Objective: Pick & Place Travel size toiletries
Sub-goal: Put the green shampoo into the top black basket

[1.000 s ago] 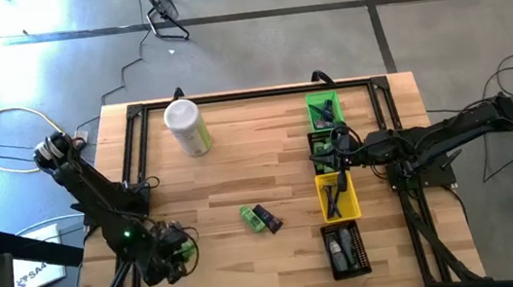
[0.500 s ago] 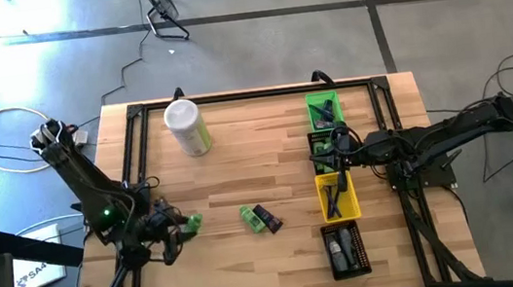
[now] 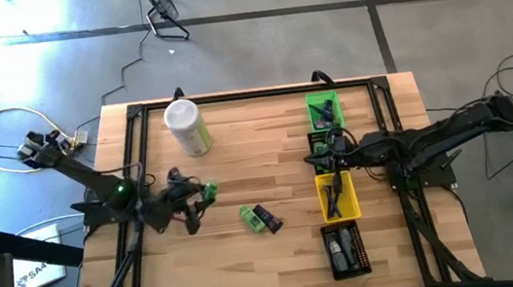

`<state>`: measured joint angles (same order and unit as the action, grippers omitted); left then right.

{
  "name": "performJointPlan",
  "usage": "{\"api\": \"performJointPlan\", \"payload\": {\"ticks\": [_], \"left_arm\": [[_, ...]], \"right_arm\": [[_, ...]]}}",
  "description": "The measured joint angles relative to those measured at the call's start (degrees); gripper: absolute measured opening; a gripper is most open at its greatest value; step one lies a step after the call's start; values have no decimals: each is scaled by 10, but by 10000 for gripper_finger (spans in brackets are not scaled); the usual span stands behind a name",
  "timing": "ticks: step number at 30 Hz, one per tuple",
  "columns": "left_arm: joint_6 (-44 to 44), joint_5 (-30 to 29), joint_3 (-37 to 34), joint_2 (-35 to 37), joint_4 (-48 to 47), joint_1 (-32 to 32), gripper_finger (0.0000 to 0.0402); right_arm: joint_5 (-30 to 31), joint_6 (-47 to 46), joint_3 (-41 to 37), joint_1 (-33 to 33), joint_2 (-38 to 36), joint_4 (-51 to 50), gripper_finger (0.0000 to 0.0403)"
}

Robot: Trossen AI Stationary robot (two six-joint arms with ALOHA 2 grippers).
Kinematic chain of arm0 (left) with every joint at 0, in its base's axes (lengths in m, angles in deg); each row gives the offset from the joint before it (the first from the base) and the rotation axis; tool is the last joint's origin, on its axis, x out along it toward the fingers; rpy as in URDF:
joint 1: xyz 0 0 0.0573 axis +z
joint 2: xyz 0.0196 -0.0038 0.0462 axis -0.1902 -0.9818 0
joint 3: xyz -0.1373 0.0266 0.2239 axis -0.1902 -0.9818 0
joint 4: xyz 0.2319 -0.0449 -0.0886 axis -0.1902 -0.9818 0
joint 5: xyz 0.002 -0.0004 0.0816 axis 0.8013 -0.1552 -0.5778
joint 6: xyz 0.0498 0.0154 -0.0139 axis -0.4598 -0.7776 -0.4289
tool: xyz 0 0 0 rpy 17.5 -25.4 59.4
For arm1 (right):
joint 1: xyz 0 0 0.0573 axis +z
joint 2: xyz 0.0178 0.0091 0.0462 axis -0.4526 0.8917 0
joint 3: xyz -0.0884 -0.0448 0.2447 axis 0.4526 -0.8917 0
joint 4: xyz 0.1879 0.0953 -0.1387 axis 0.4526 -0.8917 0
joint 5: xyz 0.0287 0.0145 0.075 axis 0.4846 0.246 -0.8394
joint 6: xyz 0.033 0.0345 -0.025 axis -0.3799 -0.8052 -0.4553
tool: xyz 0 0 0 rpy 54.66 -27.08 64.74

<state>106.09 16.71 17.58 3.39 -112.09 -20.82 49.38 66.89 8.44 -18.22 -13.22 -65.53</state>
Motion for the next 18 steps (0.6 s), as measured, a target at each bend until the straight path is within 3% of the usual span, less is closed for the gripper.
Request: {"api": "performJointPlan", "payload": {"ticks": [9, 18], "left_arm": [[-238, 150, 0, 0, 225, 103, 188], [-300, 250, 1, -35, 310, 172, 188]], "right_arm": [[-60, 27, 0, 0, 116, 189, 3], [-92, 47, 0, -11, 230, 432, 3]]}}
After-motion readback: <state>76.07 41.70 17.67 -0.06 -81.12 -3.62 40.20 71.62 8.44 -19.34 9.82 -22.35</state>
